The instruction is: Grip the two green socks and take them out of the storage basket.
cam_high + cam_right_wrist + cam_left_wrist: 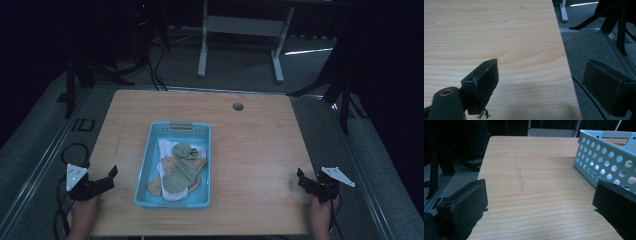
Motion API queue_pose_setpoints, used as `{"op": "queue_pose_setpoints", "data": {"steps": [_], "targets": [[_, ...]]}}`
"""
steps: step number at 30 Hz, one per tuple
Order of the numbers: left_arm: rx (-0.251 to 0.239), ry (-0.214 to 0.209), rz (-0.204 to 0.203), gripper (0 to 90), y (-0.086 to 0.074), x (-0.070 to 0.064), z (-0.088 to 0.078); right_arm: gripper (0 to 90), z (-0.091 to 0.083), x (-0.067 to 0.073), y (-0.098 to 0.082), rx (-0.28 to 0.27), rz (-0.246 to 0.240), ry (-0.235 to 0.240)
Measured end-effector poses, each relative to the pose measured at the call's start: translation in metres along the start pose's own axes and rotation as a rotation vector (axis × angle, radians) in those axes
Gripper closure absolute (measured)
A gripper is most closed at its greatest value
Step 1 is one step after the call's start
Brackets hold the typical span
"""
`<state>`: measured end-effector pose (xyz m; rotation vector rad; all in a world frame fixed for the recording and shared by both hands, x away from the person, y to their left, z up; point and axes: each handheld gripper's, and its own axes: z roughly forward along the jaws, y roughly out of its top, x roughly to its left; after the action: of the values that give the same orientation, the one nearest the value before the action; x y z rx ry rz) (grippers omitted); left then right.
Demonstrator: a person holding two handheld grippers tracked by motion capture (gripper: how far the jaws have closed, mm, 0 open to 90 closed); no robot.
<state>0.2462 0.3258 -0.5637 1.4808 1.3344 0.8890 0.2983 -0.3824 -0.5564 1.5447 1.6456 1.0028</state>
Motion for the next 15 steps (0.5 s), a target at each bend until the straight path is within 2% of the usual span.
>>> {"op": "queue_pose_setpoints", "data": {"steps": [3, 5, 6, 7, 9, 10, 15], "targets": [[0.000, 0.000, 0.002, 0.0, 0.0000, 0.0000, 0.0000, 13.9, 0.0000, -0.0009, 0.0001, 0.003, 0.013, 0.010], [0.000, 0.000, 0.003, 0.0, 0.0000, -0.0002, 0.0000, 15.0, 0.0008, -0.0018, 0.0001, 0.018, 0.030, 0.031], [0.001, 0.000, 0.002, 0.0, 0.0000, -0.0001, -0.0001, 15.1, 0.0022, -0.0020, 0.0005, 0.044, 0.041, 0.057], [0.001, 0.000, 0.002, 0.0, 0.0000, -0.0001, -0.0001, 15.1, 0.0036, -0.0016, 0.0008, 0.065, 0.036, 0.071], [0.002, 0.001, 0.003, 0.0, 0.0000, -0.0002, -0.0001, 15.1, 0.0043, -0.0007, 0.0011, 0.070, 0.028, 0.073], [0.002, 0.001, 0.004, 0.0, 0.0000, -0.0002, -0.0001, 14.7, 0.0065, -0.0003, 0.0021, 0.087, 0.018, 0.107], [0.000, 0.000, -0.001, 0.0, 0.0000, -0.0002, 0.0000, 12.8, 0.0092, -0.0020, 0.0043, 0.107, 0.009, 0.132]]}}
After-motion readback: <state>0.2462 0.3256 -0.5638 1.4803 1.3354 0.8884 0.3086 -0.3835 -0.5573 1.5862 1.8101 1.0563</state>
